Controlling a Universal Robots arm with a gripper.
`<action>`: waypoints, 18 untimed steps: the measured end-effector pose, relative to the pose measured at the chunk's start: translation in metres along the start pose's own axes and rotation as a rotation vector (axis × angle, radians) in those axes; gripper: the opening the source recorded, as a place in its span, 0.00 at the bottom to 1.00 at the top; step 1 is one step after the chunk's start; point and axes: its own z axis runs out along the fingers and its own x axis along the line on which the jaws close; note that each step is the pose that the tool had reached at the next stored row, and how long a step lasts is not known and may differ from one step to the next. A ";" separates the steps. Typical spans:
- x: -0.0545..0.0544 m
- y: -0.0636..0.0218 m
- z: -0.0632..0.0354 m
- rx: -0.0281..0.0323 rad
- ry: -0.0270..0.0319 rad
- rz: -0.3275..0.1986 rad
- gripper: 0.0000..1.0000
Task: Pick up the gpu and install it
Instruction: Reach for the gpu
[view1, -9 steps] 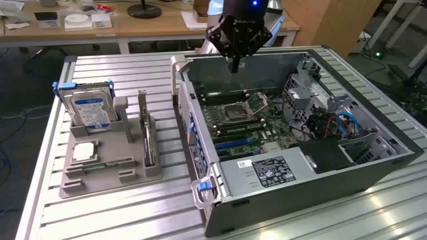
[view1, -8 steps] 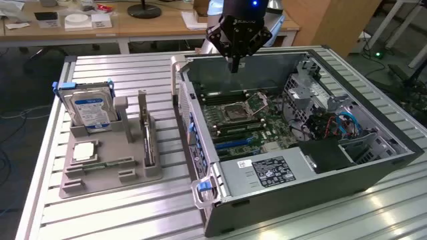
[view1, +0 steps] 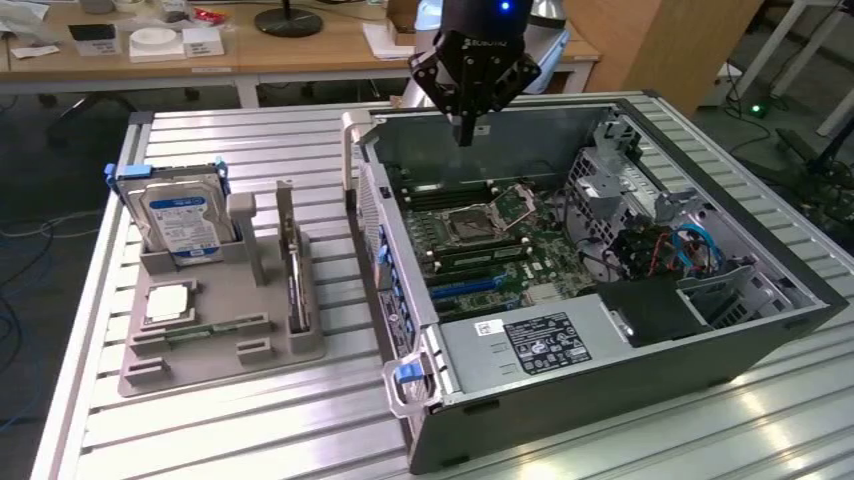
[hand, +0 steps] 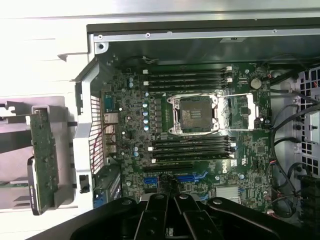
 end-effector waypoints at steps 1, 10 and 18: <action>0.001 -0.0001 0.0000 0.0000 0.0000 0.000 0.11; 0.014 -0.0010 -0.0004 0.0000 0.0000 0.000 0.11; 0.025 -0.0019 -0.0006 -0.0001 0.0000 0.000 0.11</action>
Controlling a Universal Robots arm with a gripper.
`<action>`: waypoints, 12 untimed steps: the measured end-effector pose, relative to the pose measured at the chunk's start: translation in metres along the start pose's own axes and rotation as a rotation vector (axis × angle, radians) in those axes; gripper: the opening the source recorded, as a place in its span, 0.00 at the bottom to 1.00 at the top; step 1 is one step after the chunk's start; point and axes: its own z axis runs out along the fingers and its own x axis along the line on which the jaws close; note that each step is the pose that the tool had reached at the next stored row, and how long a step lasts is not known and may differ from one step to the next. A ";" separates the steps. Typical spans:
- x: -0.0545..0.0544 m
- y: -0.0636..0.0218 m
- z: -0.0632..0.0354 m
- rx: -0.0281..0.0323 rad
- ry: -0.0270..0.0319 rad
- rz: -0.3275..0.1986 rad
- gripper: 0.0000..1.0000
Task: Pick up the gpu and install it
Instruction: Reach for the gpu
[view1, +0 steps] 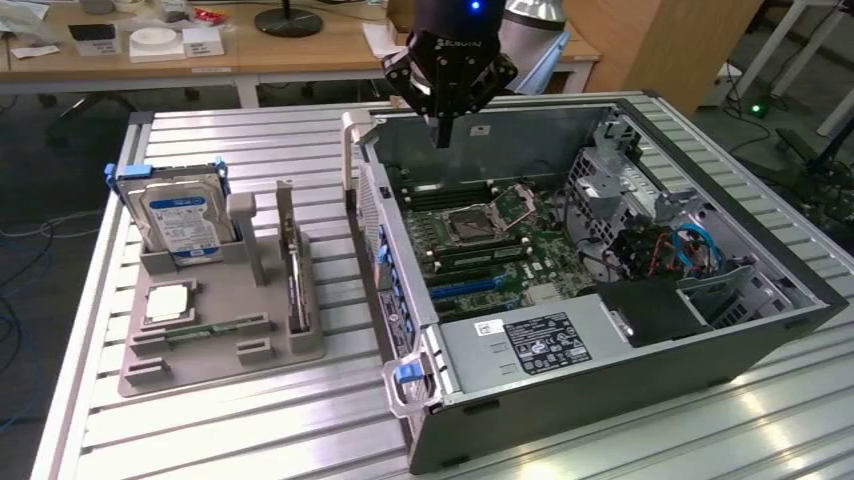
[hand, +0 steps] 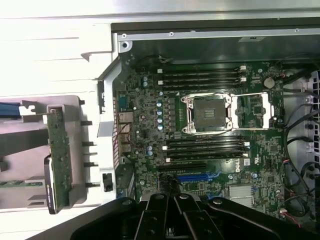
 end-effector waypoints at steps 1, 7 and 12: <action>0.001 -0.0001 -0.0001 0.0001 0.0001 0.000 0.11; 0.008 -0.0006 -0.0002 0.0000 0.0000 0.000 0.11; 0.014 -0.0011 -0.0003 -0.0001 0.0000 0.000 0.11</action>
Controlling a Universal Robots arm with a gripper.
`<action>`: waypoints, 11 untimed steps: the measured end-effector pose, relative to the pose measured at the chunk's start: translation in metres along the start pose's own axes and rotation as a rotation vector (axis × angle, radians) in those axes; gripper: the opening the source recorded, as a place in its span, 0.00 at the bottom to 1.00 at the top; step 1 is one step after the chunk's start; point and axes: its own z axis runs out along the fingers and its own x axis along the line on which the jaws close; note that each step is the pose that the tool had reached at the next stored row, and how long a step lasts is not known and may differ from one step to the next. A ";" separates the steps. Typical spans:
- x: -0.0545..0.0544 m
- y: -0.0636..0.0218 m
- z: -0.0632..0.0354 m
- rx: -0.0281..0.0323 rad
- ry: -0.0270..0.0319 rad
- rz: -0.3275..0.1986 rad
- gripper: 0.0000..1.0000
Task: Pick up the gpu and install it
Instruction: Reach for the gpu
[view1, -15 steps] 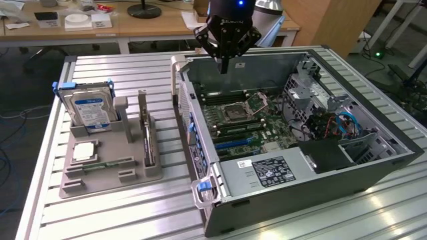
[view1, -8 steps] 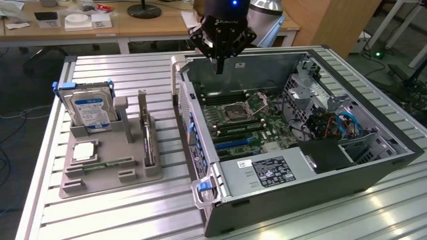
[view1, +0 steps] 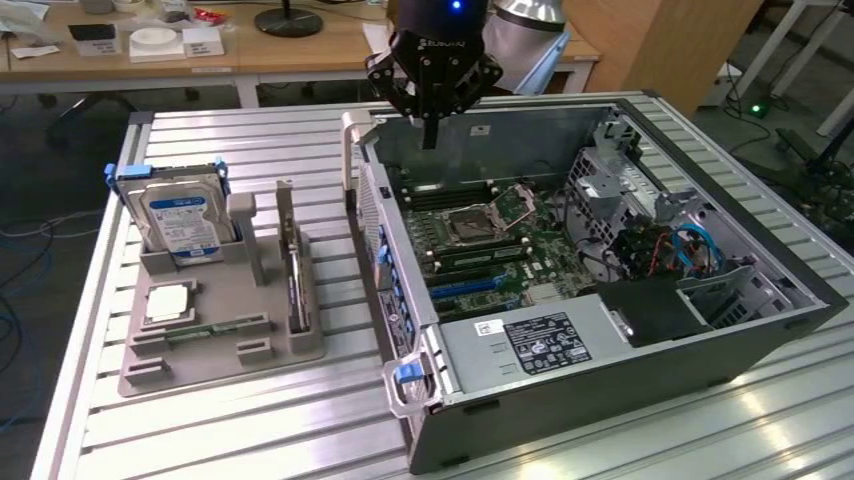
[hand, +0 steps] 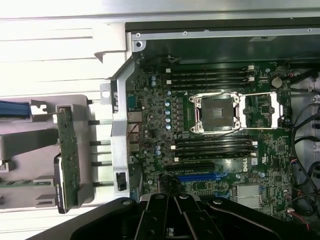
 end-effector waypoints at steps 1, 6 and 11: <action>0.004 -0.0003 -0.0001 0.0001 0.0000 0.000 0.11; 0.008 -0.0007 -0.0002 0.0000 0.0000 0.000 0.11; 0.012 -0.0010 -0.0004 0.0000 0.0001 0.000 0.11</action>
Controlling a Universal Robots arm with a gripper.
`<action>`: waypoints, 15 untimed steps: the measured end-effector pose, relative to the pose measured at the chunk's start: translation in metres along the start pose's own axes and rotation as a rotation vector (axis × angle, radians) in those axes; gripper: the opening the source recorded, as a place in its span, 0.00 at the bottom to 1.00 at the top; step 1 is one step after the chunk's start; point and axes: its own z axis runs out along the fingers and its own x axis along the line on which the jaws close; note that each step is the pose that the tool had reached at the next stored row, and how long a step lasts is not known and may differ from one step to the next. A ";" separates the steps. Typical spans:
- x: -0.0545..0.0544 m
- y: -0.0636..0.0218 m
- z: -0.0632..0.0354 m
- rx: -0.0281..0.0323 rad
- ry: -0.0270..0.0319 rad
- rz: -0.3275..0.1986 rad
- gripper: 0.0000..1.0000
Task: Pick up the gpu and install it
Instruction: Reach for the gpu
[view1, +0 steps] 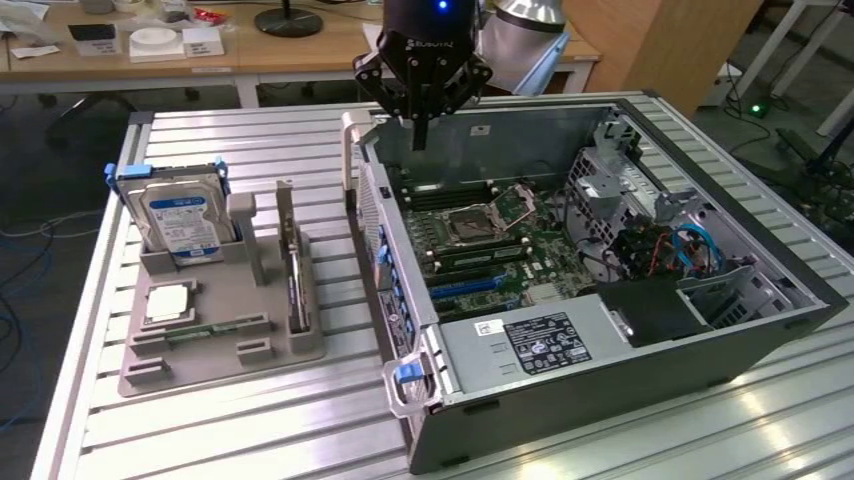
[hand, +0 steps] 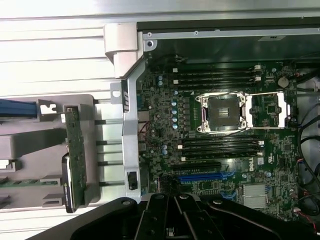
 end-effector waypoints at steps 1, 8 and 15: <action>0.001 -0.0001 -0.0001 0.0001 0.0000 0.000 0.11; 0.008 -0.0007 -0.0002 0.0001 0.0000 0.000 0.11; 0.015 -0.0012 -0.0004 0.0001 0.0000 0.000 0.11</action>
